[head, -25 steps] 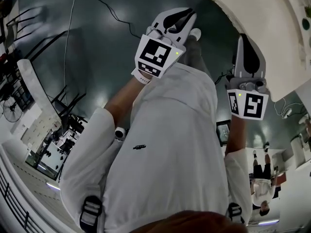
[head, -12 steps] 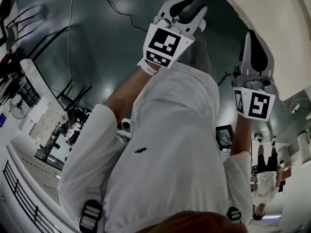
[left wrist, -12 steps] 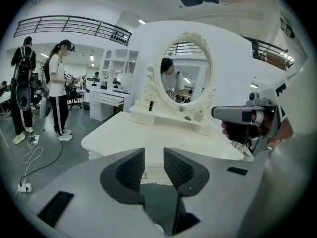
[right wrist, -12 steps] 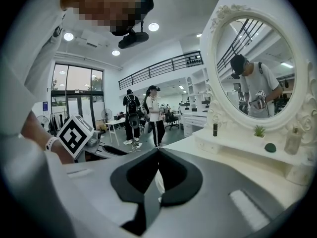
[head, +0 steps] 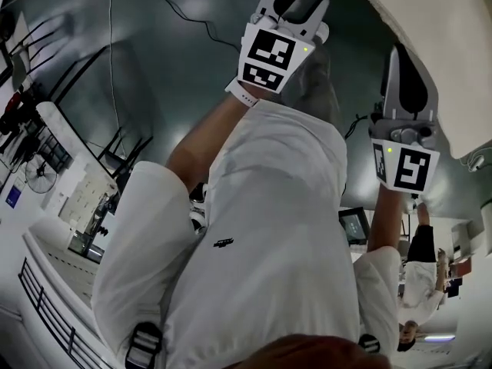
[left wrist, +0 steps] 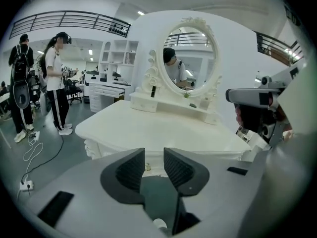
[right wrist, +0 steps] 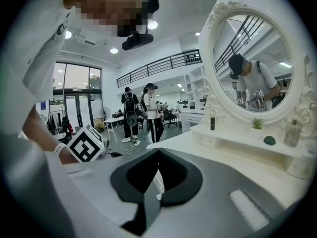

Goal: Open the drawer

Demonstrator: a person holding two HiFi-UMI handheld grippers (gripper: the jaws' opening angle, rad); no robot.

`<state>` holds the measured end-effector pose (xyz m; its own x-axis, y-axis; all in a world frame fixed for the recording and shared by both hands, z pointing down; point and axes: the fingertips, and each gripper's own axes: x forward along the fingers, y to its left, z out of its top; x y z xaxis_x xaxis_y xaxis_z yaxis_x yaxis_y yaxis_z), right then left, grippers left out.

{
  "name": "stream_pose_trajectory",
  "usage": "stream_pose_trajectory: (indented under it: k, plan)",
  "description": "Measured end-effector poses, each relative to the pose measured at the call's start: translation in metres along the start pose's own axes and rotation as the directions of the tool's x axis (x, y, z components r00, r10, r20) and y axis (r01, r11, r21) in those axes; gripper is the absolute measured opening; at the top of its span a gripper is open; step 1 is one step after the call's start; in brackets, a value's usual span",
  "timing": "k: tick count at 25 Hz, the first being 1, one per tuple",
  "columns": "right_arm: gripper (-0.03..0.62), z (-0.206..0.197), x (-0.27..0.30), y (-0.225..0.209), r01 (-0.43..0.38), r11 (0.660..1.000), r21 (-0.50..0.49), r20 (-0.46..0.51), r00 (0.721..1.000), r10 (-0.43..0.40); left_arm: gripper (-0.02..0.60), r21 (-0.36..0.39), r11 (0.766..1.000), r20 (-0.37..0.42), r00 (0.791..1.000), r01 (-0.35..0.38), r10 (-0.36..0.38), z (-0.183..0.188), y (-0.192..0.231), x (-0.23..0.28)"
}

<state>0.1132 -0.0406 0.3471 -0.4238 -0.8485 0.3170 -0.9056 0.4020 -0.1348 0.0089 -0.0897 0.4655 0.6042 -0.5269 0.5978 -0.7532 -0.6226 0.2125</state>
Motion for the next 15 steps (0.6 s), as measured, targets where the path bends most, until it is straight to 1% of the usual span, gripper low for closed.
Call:
stream_pose_trajectory:
  k: [5,15]
  plan:
    - [0.011,-0.008,0.002,-0.003,0.01,1.0,0.005,-0.009,1.0,-0.01,0.107,-0.015,1.0,-0.022,1.0,-0.014,0.014,-0.014,0.007,0.016]
    - [0.011,-0.022,0.004,-0.015,0.037,0.999,0.008,-0.009,0.999,-0.037,0.121,0.0,1.0,-0.062,0.998,-0.018,0.018,-0.041,0.01,0.056]
